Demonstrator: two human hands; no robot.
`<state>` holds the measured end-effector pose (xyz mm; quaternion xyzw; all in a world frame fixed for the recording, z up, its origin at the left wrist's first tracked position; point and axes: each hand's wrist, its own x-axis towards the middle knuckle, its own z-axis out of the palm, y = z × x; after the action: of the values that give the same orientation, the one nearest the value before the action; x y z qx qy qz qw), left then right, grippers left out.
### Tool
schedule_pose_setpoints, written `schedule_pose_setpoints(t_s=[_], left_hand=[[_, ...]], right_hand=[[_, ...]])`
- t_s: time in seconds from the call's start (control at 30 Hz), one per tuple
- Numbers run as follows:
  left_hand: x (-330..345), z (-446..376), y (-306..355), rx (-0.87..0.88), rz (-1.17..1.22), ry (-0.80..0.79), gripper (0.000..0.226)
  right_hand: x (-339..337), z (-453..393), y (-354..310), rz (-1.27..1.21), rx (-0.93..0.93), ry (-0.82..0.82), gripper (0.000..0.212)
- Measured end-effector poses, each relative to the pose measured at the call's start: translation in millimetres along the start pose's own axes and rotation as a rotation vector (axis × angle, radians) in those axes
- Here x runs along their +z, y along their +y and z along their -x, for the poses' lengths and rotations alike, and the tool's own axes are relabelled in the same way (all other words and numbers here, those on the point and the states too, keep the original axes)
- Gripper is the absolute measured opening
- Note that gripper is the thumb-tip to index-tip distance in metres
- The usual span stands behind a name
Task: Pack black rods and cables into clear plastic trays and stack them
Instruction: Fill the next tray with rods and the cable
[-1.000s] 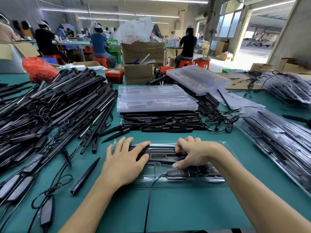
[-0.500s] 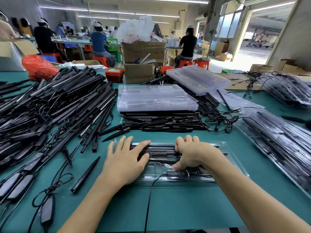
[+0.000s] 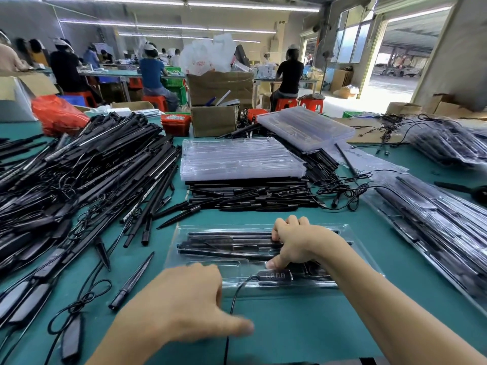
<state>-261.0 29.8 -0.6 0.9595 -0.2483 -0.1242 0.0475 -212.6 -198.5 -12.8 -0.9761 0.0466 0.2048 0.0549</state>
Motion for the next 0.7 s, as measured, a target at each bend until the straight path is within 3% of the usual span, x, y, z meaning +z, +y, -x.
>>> schedule_pose_setpoints(t_s=[0.13,0.23,0.37,0.47,0.53,0.6,0.7], left_hand=[[0.1,7.1,11.9,0.080,-0.009,-0.240,0.033],[-7.5,3.4,8.6,0.101,0.099,-0.324,0.020],[-15.3,-3.0,-7.9,0.068,0.731,-0.491,0.013],[-14.9,-10.1,-16.0,0.011,1.035,-0.398,0.016],[-24.4,-14.2,-23.2,-0.007,1.053,-0.431,0.029],[-39.4,-15.7,-36.0,0.085,0.942,-0.511,0.046],[-61.1,-12.8,-63.4,0.135,0.724,-0.563,0.050]], right_hand=[[-1.6,0.7,0.5,0.001,-0.001,-0.010,0.076],[-2.2,-0.5,0.9,0.006,-0.002,-0.011,0.075],[-2.4,-2.9,2.0,0.005,-0.009,-0.015,0.074],[-2.0,-3.6,2.9,0.002,-0.016,-0.010,0.074],[-1.3,-3.5,3.9,-0.005,-0.019,-0.005,0.074],[-0.2,-3.5,4.8,-0.012,-0.018,-0.003,0.074],[-0.6,-4.0,5.4,-0.009,-0.016,-0.004,0.074]])
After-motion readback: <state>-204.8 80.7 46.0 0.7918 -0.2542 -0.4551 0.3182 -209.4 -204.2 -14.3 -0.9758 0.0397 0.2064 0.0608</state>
